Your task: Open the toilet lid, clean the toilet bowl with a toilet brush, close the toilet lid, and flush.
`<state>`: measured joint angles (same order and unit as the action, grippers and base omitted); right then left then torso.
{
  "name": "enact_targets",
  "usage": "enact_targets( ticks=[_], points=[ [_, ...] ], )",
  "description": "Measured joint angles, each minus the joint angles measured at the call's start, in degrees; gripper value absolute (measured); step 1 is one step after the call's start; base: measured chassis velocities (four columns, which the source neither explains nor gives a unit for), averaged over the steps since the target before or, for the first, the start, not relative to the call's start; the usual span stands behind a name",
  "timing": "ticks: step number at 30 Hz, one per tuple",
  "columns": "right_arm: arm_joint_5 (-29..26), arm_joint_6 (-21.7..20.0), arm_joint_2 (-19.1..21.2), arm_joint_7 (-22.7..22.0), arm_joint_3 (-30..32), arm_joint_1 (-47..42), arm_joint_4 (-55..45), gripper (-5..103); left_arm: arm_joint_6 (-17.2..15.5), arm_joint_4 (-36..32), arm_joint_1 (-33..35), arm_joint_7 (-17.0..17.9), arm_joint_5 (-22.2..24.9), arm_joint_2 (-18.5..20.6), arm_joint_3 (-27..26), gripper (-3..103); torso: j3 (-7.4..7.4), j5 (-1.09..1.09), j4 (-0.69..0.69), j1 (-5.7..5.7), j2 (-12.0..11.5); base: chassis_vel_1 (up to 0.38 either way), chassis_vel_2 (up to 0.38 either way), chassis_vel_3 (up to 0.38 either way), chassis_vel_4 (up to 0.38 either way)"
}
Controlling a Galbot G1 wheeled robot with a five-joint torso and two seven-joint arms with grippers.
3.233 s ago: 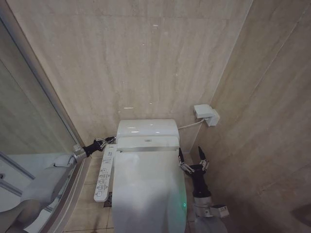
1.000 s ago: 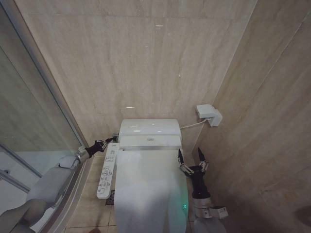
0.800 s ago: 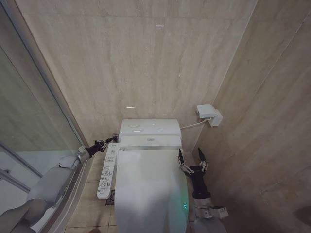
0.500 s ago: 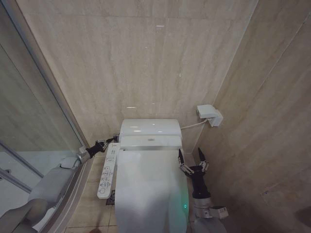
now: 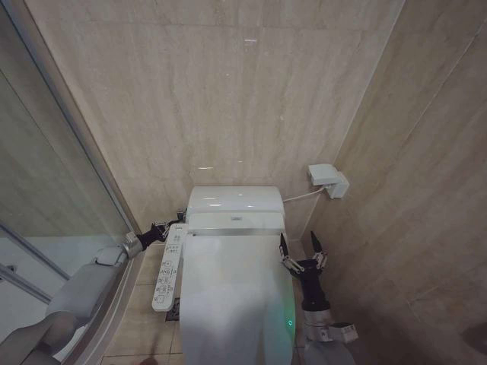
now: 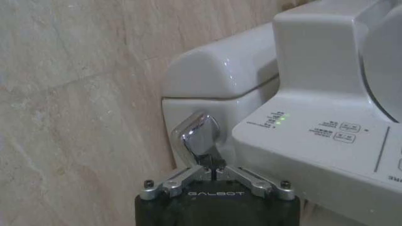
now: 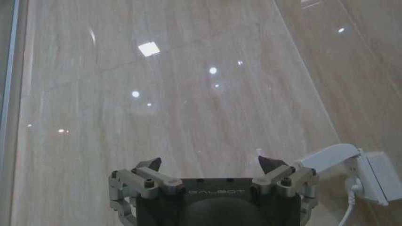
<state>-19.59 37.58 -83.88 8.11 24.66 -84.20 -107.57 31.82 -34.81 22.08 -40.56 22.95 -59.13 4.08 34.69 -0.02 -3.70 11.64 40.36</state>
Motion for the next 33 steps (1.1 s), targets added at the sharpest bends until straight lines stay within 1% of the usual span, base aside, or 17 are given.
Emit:
enact_targets(
  ticks=[15,19,23,24,26,27,28,29,30,31,32,33],
  points=[
    [0.0,0.0,-0.1,0.0,0.0,-0.1,-0.2,100,-0.1,-0.3,0.6,0.2,-0.3,0.5,-0.1,0,0.0,0.0,0.02,0.0,0.0,0.0,0.0,0.0,0.0],
    [0.2,0.0,-0.2,0.0,-0.1,-0.2,-0.2,100,-0.1,-1.3,0.9,0.7,-0.3,1.0,-0.1,0,0.01,-0.01,0.01,0.0,0.0,0.0,0.0,0.0,0.0],
    [0.4,0.0,-0.4,0.0,-0.1,-0.2,-0.4,100,-0.2,-5.0,2.3,2.9,0.1,2.8,-0.6,0,0.0,0.0,0.0,0.01,0.0,0.0,0.0,0.0,0.0],
    [0.4,0.0,-0.4,0.0,-0.1,-0.2,-0.4,100,-0.2,-5.0,2.3,2.9,0.1,2.8,-0.6,0,0.0,0.0,0.0,0.01,0.0,0.0,0.0,0.0,0.0],
    [0.5,0.0,-0.5,0.0,-0.2,-0.3,-0.5,100,-0.6,-8.3,4.0,6.2,1.2,4.3,-1.3,0,0.0,0.0,-0.02,0.01,0.0,0.0,0.0,0.0,0.0],
    [0.7,0.0,-0.6,0.1,-0.3,-0.3,-0.6,100,-1.3,-12.1,6.0,9.5,2.2,5.7,-2.2,0,0.0,0.0,-0.04,0.02,0.0,0.0,0.0,0.0,0.0],
    [0.7,0.0,-0.6,0.1,-0.3,-0.3,-0.6,100,-1.3,-12.1,6.0,9.5,2.2,5.7,-2.2,0,0.0,0.0,-0.04,0.02,0.0,0.0,0.0,0.0,0.0],
    [0.7,0.0,-0.6,0.1,-0.4,-0.3,-0.6,100,-2.0,-14.8,7.6,12.1,2.6,6.6,-3.3,0,-0.01,0.01,-0.04,0.0,0.0,0.0,0.0,0.0,0.0],
    [0.8,0.0,-0.7,0.1,-0.3,-0.4,-0.7,100,-2.8,-17.9,9.5,15.1,3.0,7.4,-4.4,0,-0.01,0.02,0.0,0.0,0.0,0.0,0.0,0.0,0.0],
    [0.8,0.0,-0.9,0.1,0.0,-0.6,-0.8,100,-3.1,-20.2,10.8,17.2,3.4,7.8,-5.3,0,-0.01,0.02,-0.01,0.0,0.0,0.0,0.0,0.0,0.0],
    [0.8,0.0,-0.9,0.1,0.0,-0.6,-0.8,100,-3.1,-20.2,10.8,17.2,3.4,7.8,-5.3,0,-0.01,0.02,-0.01,0.0,0.0,0.0,0.0,0.0,0.0],
    [0.8,0.0,-1.1,0.1,0.3,-0.8,-0.8,100,-3.3,-22.5,12.2,19.0,3.6,8.2,-6.6,1,-0.01,0.01,-0.04,0.01,0.0,0.0,0.0,0.0,0.0]
  ],
)
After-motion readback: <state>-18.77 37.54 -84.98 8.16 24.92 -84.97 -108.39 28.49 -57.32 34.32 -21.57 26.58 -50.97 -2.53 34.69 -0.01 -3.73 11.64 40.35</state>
